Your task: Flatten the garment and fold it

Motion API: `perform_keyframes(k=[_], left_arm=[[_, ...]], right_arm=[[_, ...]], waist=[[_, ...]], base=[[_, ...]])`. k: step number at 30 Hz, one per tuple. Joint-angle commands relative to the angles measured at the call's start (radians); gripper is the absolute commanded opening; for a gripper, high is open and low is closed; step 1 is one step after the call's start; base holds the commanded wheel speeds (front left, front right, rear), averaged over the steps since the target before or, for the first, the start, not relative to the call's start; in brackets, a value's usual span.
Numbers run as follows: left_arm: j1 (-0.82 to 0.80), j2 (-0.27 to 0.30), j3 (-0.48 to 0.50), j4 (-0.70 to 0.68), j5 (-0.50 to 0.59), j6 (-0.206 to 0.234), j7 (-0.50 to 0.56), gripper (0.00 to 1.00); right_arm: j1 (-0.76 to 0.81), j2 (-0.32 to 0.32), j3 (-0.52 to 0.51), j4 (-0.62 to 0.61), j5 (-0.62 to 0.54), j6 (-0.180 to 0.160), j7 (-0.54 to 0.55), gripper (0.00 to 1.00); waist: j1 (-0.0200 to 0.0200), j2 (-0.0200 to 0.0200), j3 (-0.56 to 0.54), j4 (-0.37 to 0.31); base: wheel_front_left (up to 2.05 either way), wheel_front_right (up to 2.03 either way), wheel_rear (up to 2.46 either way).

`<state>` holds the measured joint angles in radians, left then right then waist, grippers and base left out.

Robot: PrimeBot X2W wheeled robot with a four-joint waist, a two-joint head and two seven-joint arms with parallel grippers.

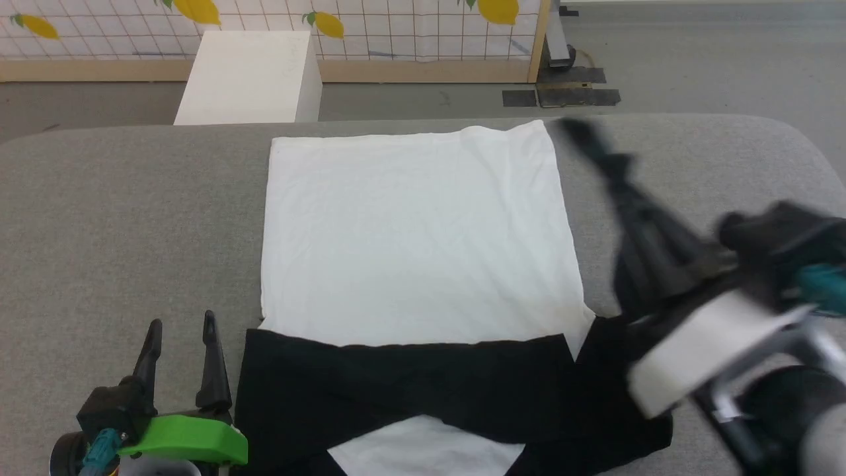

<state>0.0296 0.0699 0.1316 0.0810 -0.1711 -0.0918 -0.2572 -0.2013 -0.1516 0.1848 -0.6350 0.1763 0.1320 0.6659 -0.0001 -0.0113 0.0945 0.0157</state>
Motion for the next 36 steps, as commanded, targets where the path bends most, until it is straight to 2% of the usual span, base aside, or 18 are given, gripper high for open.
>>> perform_keyframes(k=[1,5,11,17,22,23,24,25,30,36], left_arm=[[-0.006,0.009,-0.001,0.002,-0.001,-0.006,-0.005,1.00],[-0.025,0.007,-0.009,0.003,-0.002,-0.006,-0.005,1.00],[-0.046,-0.001,-0.029,0.006,-0.009,-0.006,-0.005,1.00],[-0.060,-0.008,-0.042,0.007,-0.016,-0.004,-0.005,1.00],[-0.071,-0.012,-0.046,0.008,-0.020,-0.002,-0.005,1.00],[-0.072,-0.012,-0.047,0.008,-0.021,-0.001,-0.005,1.00],[-0.073,-0.013,-0.047,0.008,-0.021,0.000,-0.005,1.00],[-0.072,-0.013,-0.046,0.008,-0.022,0.001,-0.005,1.00],[-0.066,-0.015,-0.048,0.009,-0.022,0.004,-0.005,1.00],[-0.061,-0.007,-0.046,-0.011,-0.005,0.003,-0.005,1.00]], right_arm=[[-0.036,-0.007,0.068,0.024,-0.022,-0.001,-0.011,0.00],[-0.092,0.011,0.292,0.150,-0.029,-0.001,-0.026,0.00],[-0.138,0.065,0.524,0.414,0.002,-0.001,-0.082,0.00],[-0.158,0.096,0.633,0.685,0.019,-0.001,-0.147,0.00],[-0.172,0.101,0.671,0.837,0.053,-0.001,-0.187,0.02],[-0.174,0.101,0.675,0.857,0.068,-0.001,-0.192,0.11],[-0.177,0.101,0.679,0.867,0.079,-0.001,-0.196,0.42],[-0.180,0.101,0.677,0.874,0.094,-0.001,-0.207,1.00],[-0.187,0.101,0.601,0.834,0.158,-0.001,-0.295,1.00],[-0.162,0.101,0.370,0.694,0.150,-0.001,-0.456,1.00]], waist=[[0.0001,0.0113,0.005,0.009],[0.0001,0.0113,0.019,0.036],[0.0001,0.0113,0.048,0.082],[0.0001,0.0113,0.085,0.125],[0.0001,0.0113,0.106,0.146],[0.0001,0.0113,0.108,0.148],[0.0001,0.0113,0.109,0.149],[0.0001,0.0113,0.110,0.148],[0.0001,0.0113,0.102,0.132],[0.0001,0.0113,0.100,0.085]], base=[[0.00,0.00,0.00],[0.00,0.00,0.00],[0.00,0.00,0.00],[0.00,0.00,0.00],[0.00,0.00,0.00],[0.00,0.00,0.00],[0.00,0.00,0.00],[0.00,0.00,0.00],[0.00,0.00,0.00],[0.00,0.00,0.00]])
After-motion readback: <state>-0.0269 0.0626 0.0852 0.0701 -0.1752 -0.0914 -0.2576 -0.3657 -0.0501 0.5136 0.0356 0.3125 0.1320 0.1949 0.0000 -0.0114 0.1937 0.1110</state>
